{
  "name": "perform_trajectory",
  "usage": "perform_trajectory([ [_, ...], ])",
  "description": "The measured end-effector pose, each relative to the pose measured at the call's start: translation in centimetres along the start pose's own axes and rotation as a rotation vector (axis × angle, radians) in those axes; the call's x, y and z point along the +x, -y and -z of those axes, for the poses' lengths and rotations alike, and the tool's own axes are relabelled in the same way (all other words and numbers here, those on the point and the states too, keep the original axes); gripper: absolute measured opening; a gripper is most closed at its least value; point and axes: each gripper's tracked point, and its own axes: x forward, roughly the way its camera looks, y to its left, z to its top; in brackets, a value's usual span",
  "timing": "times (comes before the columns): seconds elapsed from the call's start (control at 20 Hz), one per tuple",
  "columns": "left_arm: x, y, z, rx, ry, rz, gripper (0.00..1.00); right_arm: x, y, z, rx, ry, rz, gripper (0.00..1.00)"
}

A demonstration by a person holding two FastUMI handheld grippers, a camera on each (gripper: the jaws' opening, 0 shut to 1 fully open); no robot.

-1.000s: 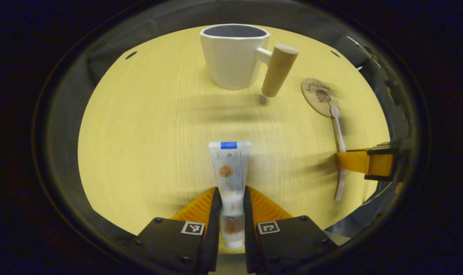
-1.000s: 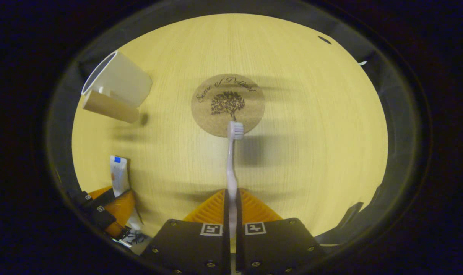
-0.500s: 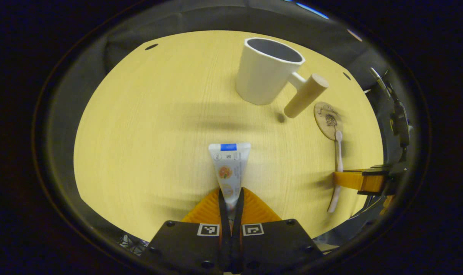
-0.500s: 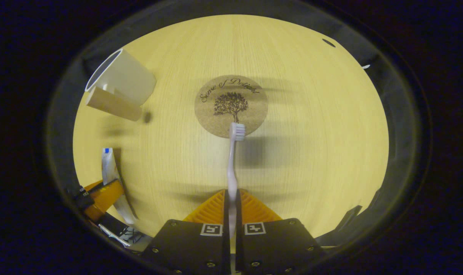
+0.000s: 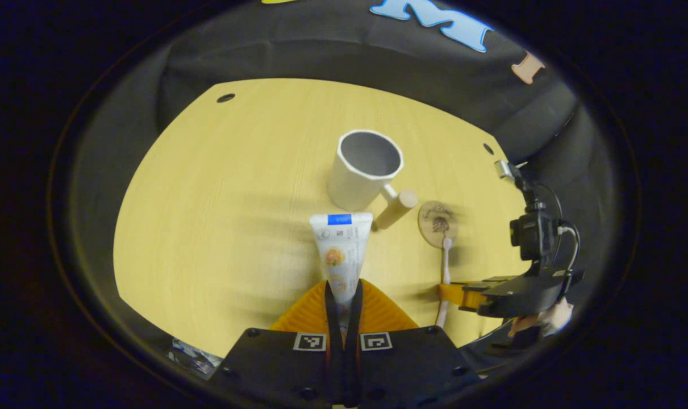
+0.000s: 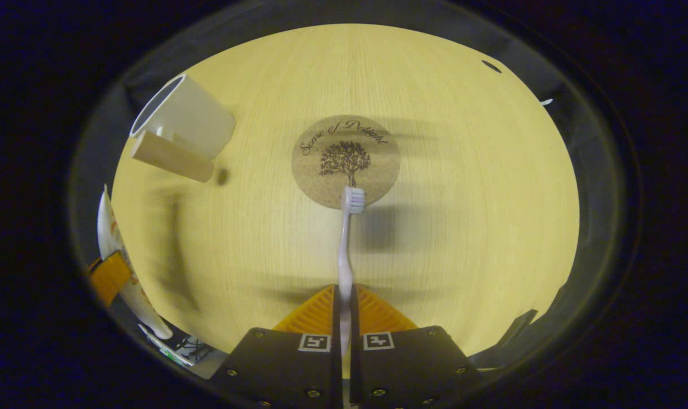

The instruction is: Put the toothbrush and toothpaste on the desktop into the cup, then pick up the cup and place it on the coaster on the desktop.

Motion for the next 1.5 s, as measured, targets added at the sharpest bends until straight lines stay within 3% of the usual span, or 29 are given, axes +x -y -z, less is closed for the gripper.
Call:
perform_trajectory([
  [0.25, -2.6, 2.9, -5.6, -0.019, 0.056, 0.075, 0.07, -0.1, 0.0, -0.1, -0.004, 0.006, -0.004, 0.06],
  [0.65, -1.7, 3.8, -14.8, 0.11, 0.146, 0.039, 0.07, 0.0, -0.2, -0.1, -0.003, 0.016, -0.006, 0.06],
  [0.95, 0.9, 3.4, -21.2, 0.127, 0.204, 0.018, 0.07, -0.1, -0.2, -0.1, -0.002, 0.024, -0.002, 0.06],
  [1.3, 5.1, 4.7, -23.4, 0.111, 0.273, 0.085, 0.07, -0.2, -0.2, 0.1, 0.004, 0.016, -0.001, 0.06],
  [1.5, 7.1, 4.1, -22.7, 0.137, 0.314, 0.065, 0.07, -0.2, -0.3, 0.1, 0.005, 0.016, 0.003, 0.06],
])
